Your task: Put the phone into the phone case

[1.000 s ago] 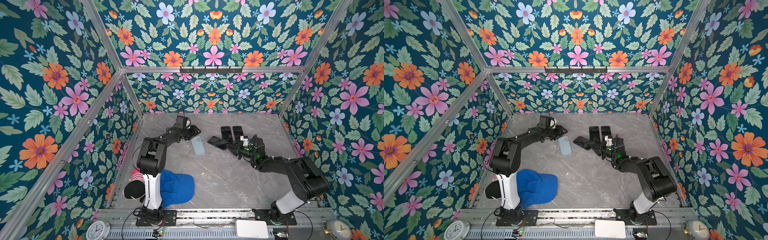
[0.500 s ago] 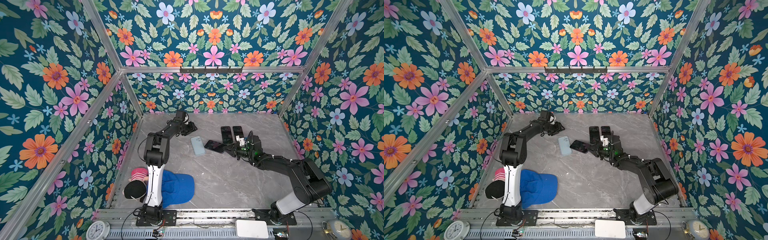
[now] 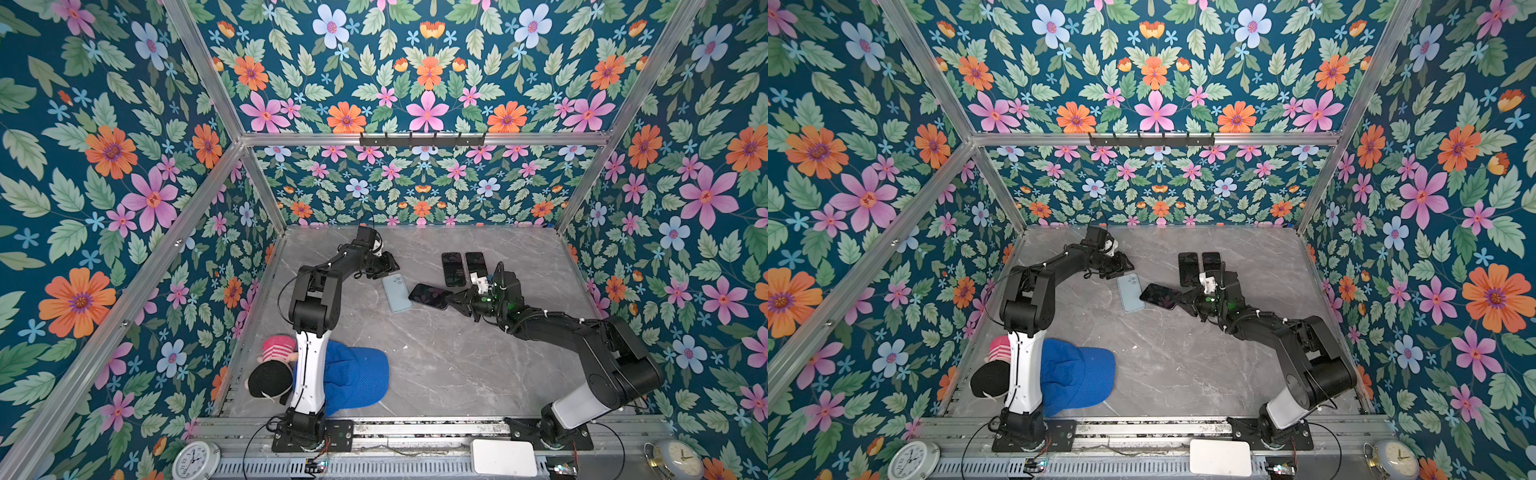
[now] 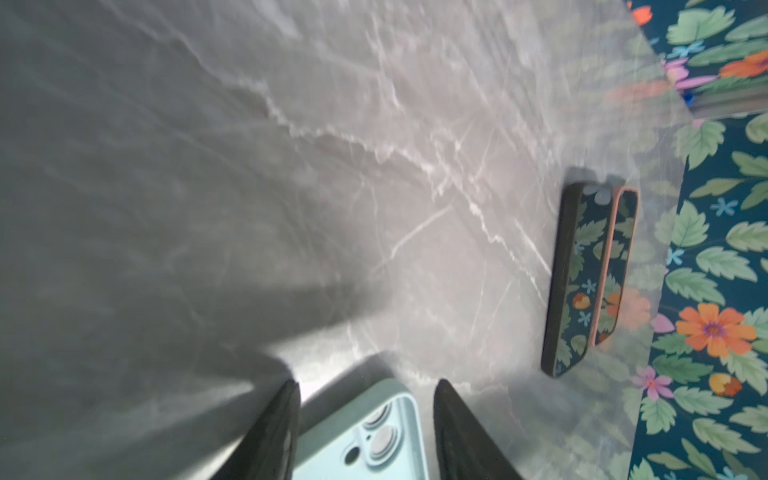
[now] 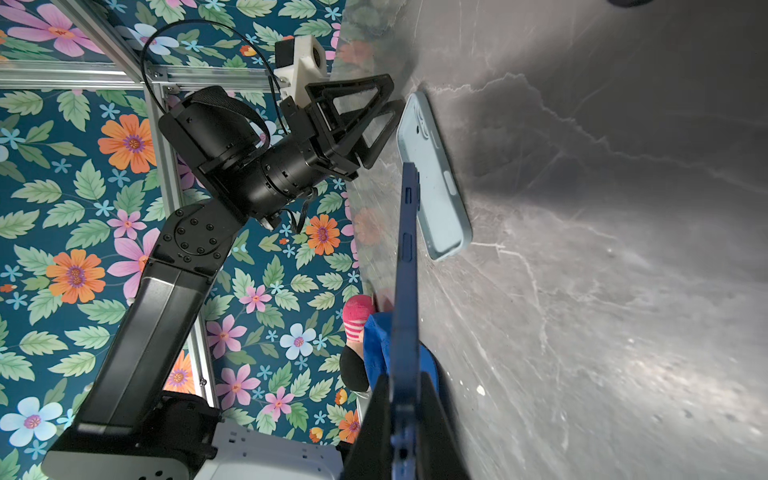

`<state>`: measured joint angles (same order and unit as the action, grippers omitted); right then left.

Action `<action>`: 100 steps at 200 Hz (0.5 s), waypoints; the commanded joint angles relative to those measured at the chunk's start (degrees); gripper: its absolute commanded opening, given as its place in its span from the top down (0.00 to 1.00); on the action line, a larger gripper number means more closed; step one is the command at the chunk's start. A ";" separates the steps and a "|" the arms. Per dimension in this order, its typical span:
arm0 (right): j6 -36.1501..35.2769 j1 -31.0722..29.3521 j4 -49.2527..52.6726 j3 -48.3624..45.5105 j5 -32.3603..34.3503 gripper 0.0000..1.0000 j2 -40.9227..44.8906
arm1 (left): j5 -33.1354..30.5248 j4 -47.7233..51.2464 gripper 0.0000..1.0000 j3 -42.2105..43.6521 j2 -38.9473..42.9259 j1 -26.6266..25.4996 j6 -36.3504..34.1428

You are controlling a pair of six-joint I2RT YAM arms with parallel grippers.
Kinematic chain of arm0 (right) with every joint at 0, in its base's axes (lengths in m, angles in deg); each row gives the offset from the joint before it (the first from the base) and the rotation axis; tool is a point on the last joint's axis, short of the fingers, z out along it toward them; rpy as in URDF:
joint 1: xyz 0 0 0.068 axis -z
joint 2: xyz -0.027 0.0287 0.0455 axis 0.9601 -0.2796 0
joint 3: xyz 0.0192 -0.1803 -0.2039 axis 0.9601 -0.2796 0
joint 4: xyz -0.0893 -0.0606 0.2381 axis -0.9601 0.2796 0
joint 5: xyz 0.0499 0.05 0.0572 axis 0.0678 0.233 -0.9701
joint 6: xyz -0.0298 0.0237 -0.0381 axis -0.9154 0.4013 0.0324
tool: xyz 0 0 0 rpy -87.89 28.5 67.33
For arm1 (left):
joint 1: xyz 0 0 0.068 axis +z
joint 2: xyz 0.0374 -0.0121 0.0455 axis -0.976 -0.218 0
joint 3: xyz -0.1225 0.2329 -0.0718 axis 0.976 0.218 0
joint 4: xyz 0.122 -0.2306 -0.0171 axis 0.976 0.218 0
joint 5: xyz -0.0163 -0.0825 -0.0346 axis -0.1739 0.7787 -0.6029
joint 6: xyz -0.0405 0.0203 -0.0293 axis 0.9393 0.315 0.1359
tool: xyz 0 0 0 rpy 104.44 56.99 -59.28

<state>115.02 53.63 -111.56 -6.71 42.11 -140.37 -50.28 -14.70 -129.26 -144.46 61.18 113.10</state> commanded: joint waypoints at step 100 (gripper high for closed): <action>-3.29 -0.05 4.02 -2.24 1.00 0.98 5.46 | 3.40 -7.14 0.48 23.34 14.56 -2.05 4.65</action>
<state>113.03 53.58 -107.69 -8.74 42.72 -136.07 -47.55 -19.14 -110.07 -132.70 59.26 114.94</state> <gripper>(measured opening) 0.099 0.522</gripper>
